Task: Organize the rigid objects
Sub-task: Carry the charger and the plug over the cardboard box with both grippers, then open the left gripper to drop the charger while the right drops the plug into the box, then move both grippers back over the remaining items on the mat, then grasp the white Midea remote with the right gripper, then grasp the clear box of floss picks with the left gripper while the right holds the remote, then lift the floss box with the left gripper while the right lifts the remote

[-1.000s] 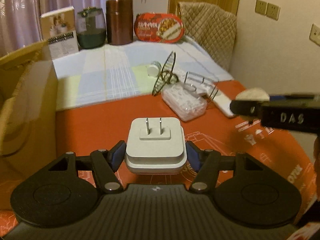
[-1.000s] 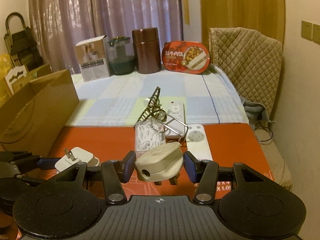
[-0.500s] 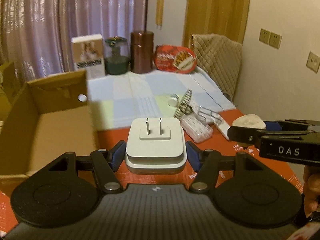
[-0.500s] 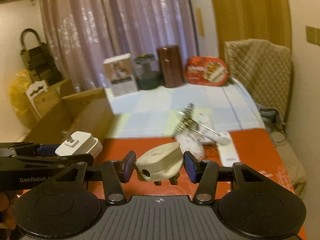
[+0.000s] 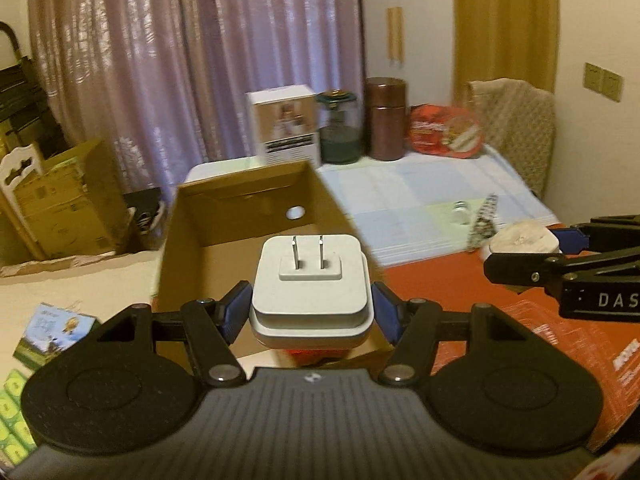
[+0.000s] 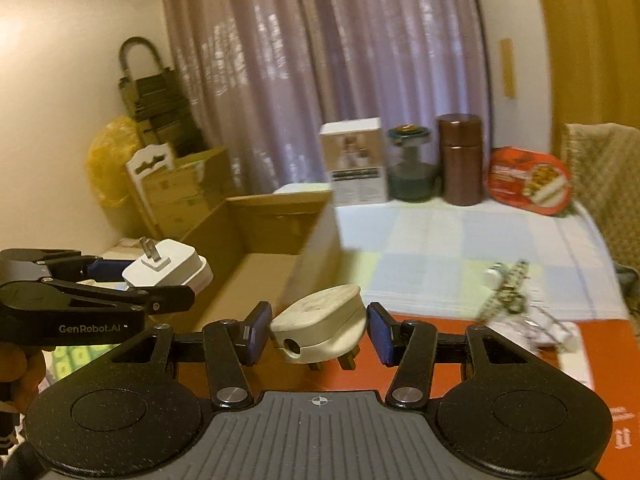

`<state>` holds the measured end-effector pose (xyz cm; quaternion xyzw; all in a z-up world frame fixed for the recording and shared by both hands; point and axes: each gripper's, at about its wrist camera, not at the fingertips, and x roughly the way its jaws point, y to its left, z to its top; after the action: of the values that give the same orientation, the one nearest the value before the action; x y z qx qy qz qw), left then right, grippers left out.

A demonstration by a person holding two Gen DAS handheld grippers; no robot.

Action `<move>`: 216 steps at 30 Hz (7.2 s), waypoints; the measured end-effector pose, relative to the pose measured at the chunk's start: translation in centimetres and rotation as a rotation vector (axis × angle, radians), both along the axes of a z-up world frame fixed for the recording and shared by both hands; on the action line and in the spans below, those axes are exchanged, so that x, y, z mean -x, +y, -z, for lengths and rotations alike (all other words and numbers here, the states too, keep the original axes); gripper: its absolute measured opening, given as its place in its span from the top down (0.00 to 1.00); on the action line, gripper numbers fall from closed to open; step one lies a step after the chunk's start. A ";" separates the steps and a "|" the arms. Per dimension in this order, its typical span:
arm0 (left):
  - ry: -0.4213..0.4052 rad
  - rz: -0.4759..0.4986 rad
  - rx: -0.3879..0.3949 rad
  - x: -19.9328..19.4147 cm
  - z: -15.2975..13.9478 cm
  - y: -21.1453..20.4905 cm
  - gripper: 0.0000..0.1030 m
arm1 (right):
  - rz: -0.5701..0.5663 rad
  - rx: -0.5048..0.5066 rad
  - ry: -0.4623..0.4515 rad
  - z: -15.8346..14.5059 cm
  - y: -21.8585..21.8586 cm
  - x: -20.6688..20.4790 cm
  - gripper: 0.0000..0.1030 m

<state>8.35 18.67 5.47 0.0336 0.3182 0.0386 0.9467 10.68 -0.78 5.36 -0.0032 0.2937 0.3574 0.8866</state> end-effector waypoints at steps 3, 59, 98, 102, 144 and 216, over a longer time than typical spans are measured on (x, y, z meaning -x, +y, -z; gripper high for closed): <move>0.012 -0.020 0.008 -0.2 0.1 2.1 0.42 | -0.037 0.003 0.017 0.2 2.4 -0.5 0.53; 0.053 -0.091 0.021 -7.3 5.0 11.4 0.35 | -0.111 0.080 0.086 5.3 13.4 -8.1 0.53; 0.008 -0.086 0.085 -4.5 2.9 9.6 0.35 | -0.009 0.006 -0.025 1.8 8.0 -6.8 0.36; -0.015 -0.069 0.114 -3.2 1.6 7.5 0.35 | 0.034 0.001 -0.027 1.2 4.6 -5.4 0.35; 0.036 0.223 0.162 -5.3 6.7 -17.7 0.35 | 0.420 0.098 0.062 7.4 -22.4 -4.0 0.31; 0.149 0.212 0.090 -4.7 17.4 -17.8 0.41 | 0.347 0.151 0.263 14.9 -17.7 -4.3 0.63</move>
<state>13.01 0.90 -11.93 0.0273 0.3838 -0.0786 0.9197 14.98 -18.46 -9.51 0.0276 0.4288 0.1741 0.8861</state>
